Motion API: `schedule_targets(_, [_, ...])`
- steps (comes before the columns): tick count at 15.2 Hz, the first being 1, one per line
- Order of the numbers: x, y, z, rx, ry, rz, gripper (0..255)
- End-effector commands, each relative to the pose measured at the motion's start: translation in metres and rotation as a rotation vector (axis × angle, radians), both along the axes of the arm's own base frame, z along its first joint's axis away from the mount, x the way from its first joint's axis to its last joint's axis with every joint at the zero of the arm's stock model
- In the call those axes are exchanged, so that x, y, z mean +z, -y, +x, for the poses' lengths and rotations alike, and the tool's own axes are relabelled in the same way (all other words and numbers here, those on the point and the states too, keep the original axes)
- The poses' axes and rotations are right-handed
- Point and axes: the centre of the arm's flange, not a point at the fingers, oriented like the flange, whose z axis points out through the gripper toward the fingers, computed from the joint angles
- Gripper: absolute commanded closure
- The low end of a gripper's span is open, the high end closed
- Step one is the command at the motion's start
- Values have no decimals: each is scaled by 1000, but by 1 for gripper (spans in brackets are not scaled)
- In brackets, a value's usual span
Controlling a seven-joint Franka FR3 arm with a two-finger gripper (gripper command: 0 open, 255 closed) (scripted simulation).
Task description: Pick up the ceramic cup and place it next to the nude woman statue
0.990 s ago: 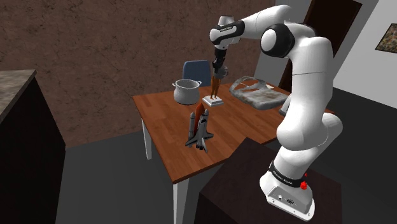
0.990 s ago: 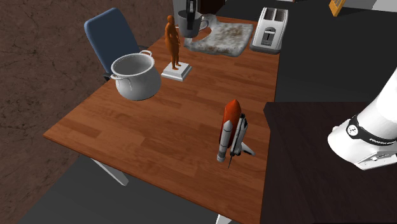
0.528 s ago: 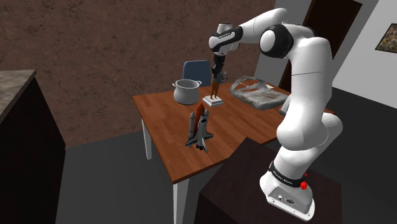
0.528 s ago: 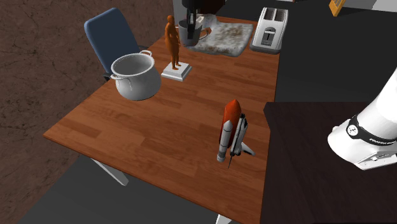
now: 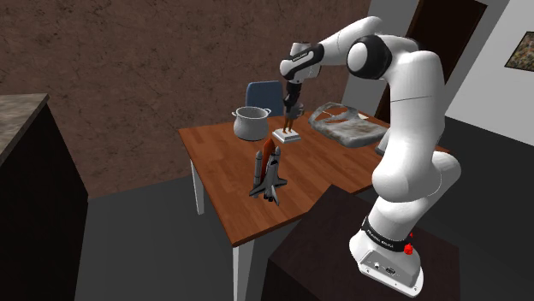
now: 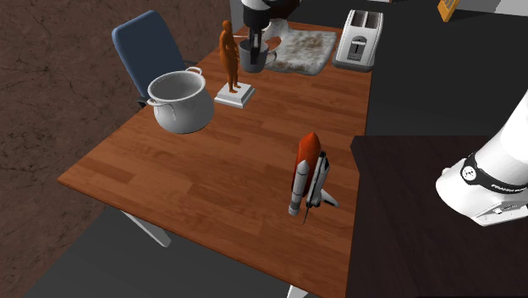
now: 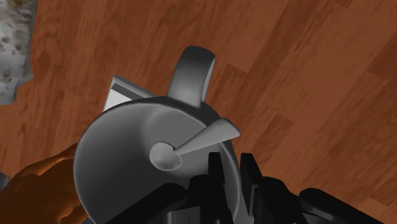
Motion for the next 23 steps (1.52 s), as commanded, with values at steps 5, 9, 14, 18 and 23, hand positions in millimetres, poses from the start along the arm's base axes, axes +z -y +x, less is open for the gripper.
schedule_targets(5, [-31,0,1,0,1,-1,255])
schedule_targets(9, [-52,0,1,0,1,-1,255])
schedule_targets(14, [-78,0,1,0,1,-1,255])
schedule_targets(18, [-100,0,1,0,1,-1,255])
schedule_targets(23, [-126,0,1,0,1,-1,255])
